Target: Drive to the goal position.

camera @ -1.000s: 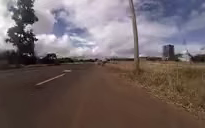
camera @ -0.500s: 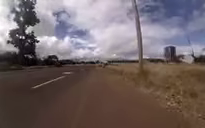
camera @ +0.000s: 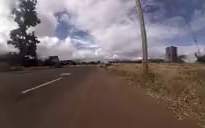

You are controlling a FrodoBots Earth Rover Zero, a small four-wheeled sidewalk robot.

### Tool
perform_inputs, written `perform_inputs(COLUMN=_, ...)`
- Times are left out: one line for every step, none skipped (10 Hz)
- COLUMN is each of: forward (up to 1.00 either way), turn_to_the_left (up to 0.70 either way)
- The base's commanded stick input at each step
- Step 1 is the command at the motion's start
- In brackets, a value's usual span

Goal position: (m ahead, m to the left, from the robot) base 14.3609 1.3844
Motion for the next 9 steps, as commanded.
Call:
perform_inputs(forward=0.70, turn_to_the_left=0.00)
perform_inputs(forward=0.70, turn_to_the_left=0.00)
perform_inputs(forward=0.70, turn_to_the_left=0.00)
perform_inputs(forward=0.70, turn_to_the_left=0.00)
perform_inputs(forward=0.70, turn_to_the_left=0.00)
perform_inputs(forward=0.70, turn_to_the_left=0.00)
perform_inputs(forward=0.70, turn_to_the_left=0.00)
perform_inputs(forward=0.70, turn_to_the_left=0.00)
perform_inputs(forward=0.70, turn_to_the_left=0.00)
